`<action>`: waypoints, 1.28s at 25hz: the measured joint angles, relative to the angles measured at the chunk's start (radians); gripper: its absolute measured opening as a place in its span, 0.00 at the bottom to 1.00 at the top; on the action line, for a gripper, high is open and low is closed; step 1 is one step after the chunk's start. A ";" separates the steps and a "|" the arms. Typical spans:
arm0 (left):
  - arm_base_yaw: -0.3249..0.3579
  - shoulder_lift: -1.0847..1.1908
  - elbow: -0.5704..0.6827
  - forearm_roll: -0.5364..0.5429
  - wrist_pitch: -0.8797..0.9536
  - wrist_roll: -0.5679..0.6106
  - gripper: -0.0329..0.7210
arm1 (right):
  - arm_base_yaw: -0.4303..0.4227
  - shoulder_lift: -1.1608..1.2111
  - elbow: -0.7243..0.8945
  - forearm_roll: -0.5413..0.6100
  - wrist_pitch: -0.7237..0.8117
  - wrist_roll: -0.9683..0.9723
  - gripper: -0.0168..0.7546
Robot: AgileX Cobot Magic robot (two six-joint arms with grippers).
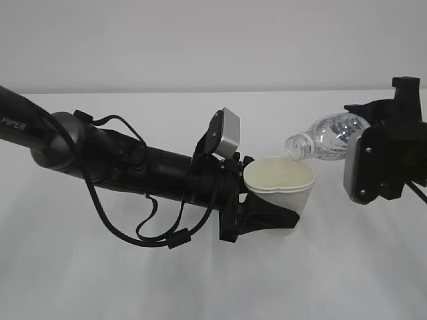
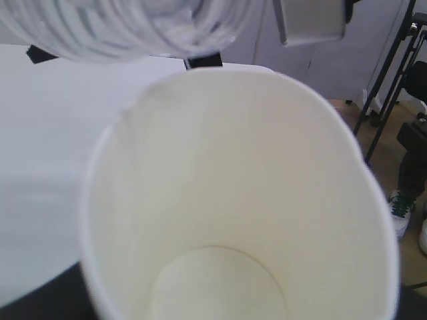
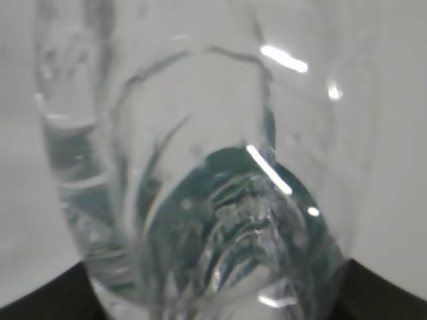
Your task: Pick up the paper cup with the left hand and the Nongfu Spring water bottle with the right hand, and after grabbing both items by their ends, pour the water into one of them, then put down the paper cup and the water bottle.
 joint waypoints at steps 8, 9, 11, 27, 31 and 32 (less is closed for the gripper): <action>0.000 0.000 0.000 0.002 0.000 0.000 0.63 | 0.000 -0.035 -0.006 -0.014 -0.004 0.000 0.55; 0.000 0.000 0.000 0.002 0.000 0.000 0.63 | 0.000 -0.035 -0.008 -0.019 -0.004 0.000 0.55; 0.000 0.000 0.000 0.003 0.000 0.000 0.63 | 0.000 -0.035 -0.009 -0.026 -0.004 0.000 0.55; 0.000 0.000 0.000 0.010 0.000 0.000 0.63 | 0.000 -0.044 -0.009 -0.043 -0.004 -0.002 0.55; 0.000 0.000 0.000 0.012 0.000 0.000 0.63 | 0.000 -0.044 -0.009 -0.047 -0.004 -0.002 0.55; 0.000 0.000 0.000 0.012 0.000 0.000 0.63 | 0.000 -0.044 -0.009 -0.050 -0.004 -0.002 0.55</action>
